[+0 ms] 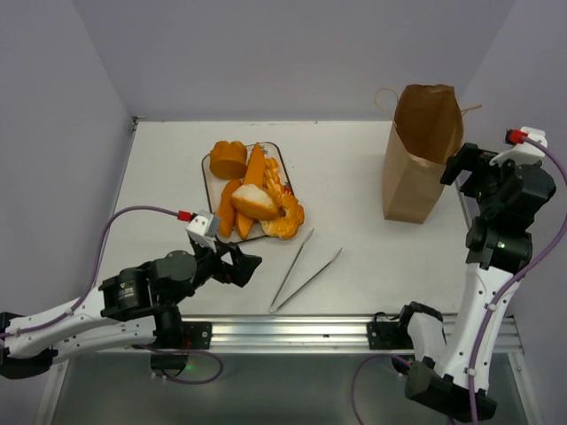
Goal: Take the fake bread out of the paper bag
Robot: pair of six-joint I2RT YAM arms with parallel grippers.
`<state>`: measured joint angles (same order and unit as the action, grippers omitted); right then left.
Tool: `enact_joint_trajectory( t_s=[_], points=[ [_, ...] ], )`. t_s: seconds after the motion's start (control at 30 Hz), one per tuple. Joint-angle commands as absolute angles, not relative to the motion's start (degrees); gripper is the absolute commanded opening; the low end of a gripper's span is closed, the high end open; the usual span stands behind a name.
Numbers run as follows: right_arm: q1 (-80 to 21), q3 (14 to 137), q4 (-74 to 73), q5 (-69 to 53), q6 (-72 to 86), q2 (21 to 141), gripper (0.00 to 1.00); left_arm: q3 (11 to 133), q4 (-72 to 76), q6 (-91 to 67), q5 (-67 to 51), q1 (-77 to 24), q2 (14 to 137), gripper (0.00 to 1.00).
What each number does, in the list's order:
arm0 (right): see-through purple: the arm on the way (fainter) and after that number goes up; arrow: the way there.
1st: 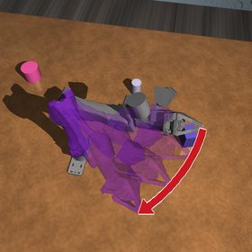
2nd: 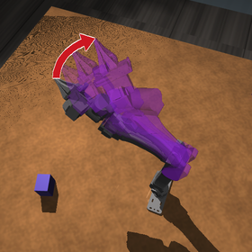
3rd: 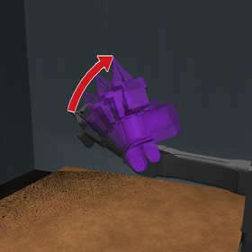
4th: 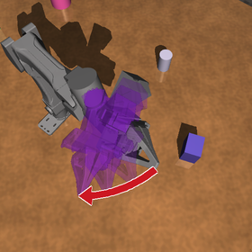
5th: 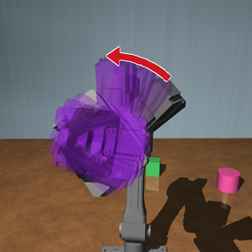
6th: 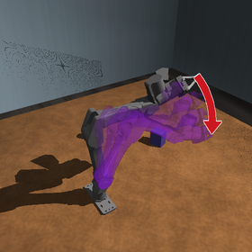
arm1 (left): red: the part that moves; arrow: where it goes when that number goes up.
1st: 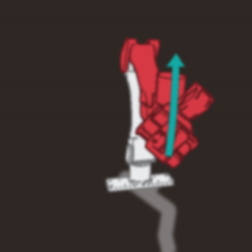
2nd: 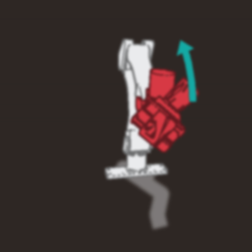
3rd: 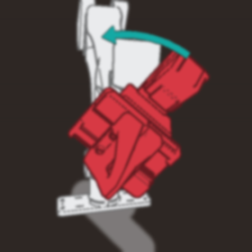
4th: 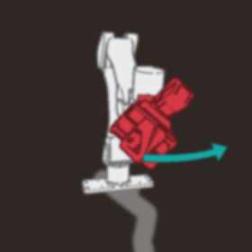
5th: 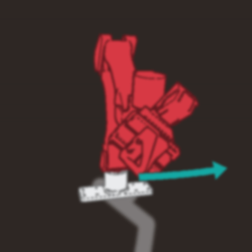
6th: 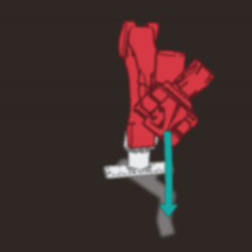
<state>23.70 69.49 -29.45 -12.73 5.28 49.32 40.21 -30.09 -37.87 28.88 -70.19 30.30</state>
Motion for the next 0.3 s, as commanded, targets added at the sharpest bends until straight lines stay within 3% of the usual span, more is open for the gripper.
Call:
enact_joint_trajectory(
  t_s=[0.0,0.27],
  points=[
    [24.0,70.8,-33.6,-5.9,0.3,46.9,0.99,43.1,-31.0,-38.0,31.2,-70.4,29.1,1.0],
    [23.9,66.3,-32.2,-5.3,-6.4,41.2,0.99,43.3,-32.7,-39.2,31.3,-70.4,28.7,1.0]
  ],
)
